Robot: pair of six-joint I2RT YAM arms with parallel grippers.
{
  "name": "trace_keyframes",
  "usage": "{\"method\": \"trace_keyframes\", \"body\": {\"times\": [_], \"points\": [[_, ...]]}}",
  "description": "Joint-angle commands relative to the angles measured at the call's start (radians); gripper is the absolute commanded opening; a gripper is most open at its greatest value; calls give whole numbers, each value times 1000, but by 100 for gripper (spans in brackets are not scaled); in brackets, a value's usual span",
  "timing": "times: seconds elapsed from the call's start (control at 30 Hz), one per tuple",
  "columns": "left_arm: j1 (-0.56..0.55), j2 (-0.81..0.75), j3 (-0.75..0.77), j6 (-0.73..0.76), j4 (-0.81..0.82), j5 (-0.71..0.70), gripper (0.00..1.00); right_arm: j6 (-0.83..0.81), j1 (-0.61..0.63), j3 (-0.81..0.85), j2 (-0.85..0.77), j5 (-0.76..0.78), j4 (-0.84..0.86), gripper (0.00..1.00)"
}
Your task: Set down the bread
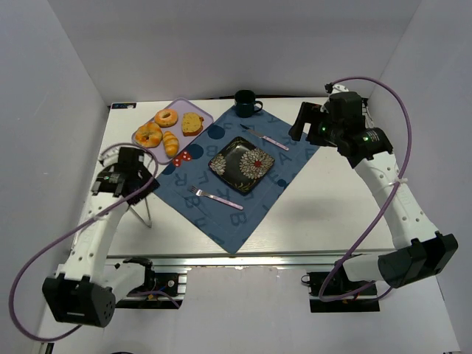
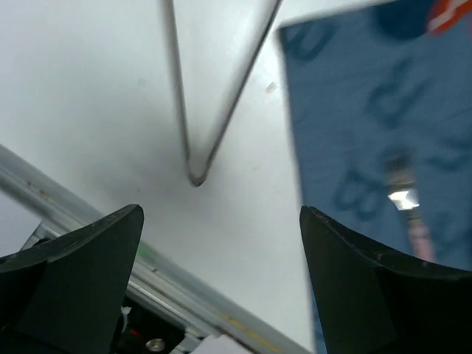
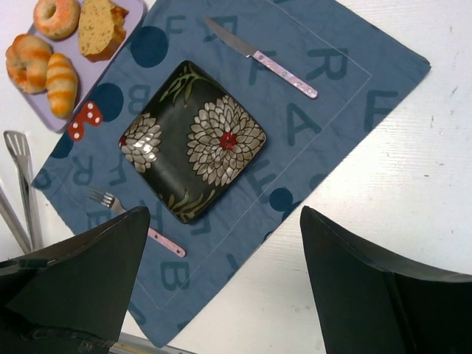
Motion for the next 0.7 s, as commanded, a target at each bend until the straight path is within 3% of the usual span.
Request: {"method": "trace_keyframes", "body": {"times": [0.0,0.27,0.5,0.67], "points": [[2,29,-117,17,84,54,98,-39,-4,7,-41,-74,46,89],[2,224,-167,126,246,27,98,-29,-4,-51,-45,-157,64,89],[25,290,-211,223,399,52,96,-33,-3,-51,-26,-158,70,89],[85,291,-207,281,419,81,96,-35,-3,-40,-14,-150,72,89]]}}
